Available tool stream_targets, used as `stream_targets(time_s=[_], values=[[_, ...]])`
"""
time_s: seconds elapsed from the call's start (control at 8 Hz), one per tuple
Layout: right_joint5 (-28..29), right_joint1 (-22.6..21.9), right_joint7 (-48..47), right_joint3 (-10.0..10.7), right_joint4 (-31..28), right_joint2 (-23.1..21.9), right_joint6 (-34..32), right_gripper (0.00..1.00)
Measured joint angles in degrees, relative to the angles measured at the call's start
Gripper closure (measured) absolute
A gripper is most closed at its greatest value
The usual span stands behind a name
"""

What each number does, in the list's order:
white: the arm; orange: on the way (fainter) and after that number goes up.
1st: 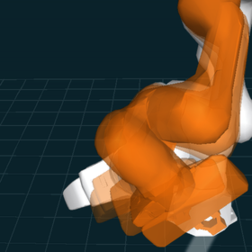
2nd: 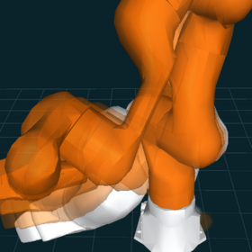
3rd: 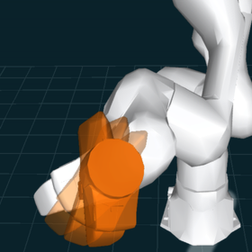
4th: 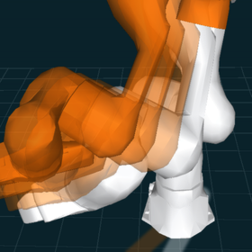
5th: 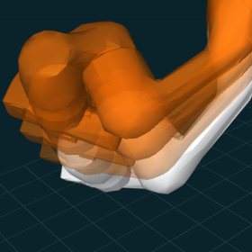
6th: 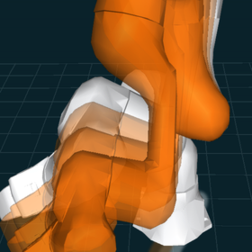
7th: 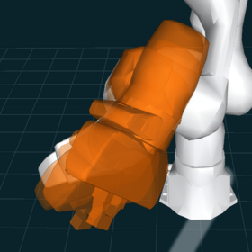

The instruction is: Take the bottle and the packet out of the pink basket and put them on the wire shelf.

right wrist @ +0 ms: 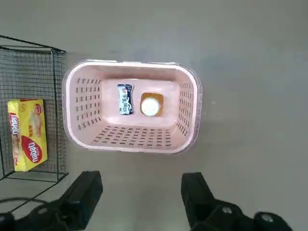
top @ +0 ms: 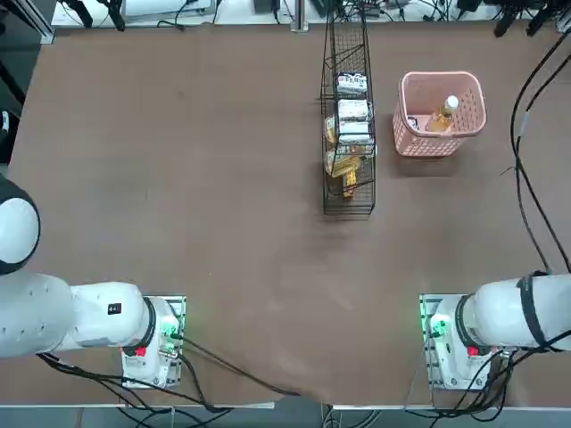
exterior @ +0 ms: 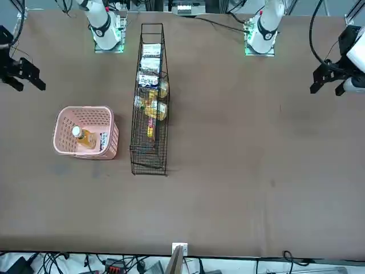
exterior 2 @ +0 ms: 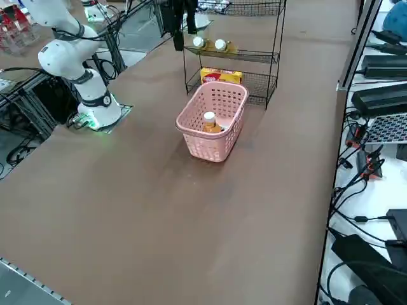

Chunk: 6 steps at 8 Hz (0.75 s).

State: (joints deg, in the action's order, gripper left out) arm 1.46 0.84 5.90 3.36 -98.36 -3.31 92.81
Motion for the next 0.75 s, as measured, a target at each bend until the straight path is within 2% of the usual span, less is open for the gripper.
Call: stream_targets(time_s=[0.5,0.75], values=[[-0.21,0.03,-0.14,-0.02,-13.43,4.6,19.4,0.01],[-0.94,-0.02,-0.14,-0.26,-15.69,7.28,25.39,0.01]])
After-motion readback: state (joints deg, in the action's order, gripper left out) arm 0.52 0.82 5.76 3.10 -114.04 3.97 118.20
